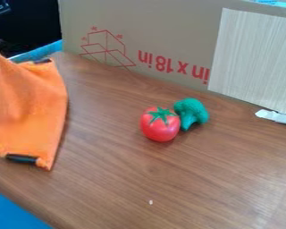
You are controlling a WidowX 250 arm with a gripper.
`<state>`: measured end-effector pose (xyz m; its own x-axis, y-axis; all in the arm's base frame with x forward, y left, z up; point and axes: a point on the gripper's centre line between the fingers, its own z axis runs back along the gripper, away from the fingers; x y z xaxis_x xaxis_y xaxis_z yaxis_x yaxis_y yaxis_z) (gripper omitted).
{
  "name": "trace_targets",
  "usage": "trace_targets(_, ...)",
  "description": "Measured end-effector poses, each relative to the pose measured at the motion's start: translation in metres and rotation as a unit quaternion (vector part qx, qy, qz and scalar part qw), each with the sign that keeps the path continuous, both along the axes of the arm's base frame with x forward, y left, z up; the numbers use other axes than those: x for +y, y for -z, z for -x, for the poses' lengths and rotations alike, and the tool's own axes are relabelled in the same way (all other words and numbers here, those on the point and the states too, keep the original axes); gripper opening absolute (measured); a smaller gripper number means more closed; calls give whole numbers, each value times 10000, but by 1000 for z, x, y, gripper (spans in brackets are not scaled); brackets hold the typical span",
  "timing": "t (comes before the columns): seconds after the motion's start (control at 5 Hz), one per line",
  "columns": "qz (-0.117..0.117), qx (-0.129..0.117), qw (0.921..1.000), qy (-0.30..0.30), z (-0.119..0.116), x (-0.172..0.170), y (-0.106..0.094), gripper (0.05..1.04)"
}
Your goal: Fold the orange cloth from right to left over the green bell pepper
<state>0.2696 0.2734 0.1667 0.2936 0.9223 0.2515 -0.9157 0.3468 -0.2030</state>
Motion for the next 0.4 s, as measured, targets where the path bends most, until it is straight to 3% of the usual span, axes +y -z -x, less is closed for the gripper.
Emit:
trace_targets(0.2, -59, -15, 10000, 16, 9, -1, -9, 454)
trace_targets(0.4, -6, 234, 9997, -25, 16, -2, -14, 758)
